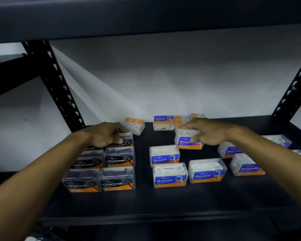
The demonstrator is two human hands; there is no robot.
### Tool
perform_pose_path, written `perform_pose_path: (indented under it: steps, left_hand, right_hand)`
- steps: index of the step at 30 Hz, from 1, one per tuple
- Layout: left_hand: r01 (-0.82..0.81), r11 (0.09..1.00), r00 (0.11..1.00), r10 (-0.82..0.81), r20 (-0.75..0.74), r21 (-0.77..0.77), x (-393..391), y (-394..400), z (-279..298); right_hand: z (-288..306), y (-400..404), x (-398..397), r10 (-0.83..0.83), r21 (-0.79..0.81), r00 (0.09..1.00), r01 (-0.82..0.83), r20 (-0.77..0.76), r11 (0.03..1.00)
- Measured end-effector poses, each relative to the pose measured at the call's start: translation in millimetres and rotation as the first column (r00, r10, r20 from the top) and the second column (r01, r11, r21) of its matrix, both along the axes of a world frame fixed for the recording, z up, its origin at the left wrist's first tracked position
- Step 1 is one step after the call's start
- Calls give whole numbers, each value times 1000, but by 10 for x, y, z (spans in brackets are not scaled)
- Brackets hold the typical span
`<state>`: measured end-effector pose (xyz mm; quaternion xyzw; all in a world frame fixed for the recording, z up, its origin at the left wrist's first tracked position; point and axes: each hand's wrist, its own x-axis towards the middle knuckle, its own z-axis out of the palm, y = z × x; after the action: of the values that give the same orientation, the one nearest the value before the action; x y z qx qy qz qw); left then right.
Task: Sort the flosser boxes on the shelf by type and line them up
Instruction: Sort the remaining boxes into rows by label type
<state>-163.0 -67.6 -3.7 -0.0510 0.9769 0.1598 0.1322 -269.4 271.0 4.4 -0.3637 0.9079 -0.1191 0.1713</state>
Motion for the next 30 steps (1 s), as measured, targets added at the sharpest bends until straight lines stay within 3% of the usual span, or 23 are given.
perform_pose_path:
  steps: [6, 14, 19, 25, 30]
  left_hand:
    - [49, 998, 996, -51, -68, -29, -17, 102, 81]
    - [111, 969, 975, -149, -167, -221, -123, 343, 109]
    - [187, 972, 952, -214, -219, -141, -148, 686, 116]
    - [339, 940, 939, -335, -81, 35, -183, 1199, 91]
    - [382, 923, 924, -381, -26, 46, -218, 1343, 43]
  right_hand:
    - [16, 16, 67, 49, 8, 999, -49, -3, 999]
    - [24, 85, 30, 10, 3, 1000, -10, -12, 1000]
    - [75, 252, -150, -86, 20, 988, 89, -130, 996]
    - [178, 500, -258, -230, -118, 964, 215, -135, 969]
    - [172, 673, -308, -288, 7, 933, 296, -218, 955]
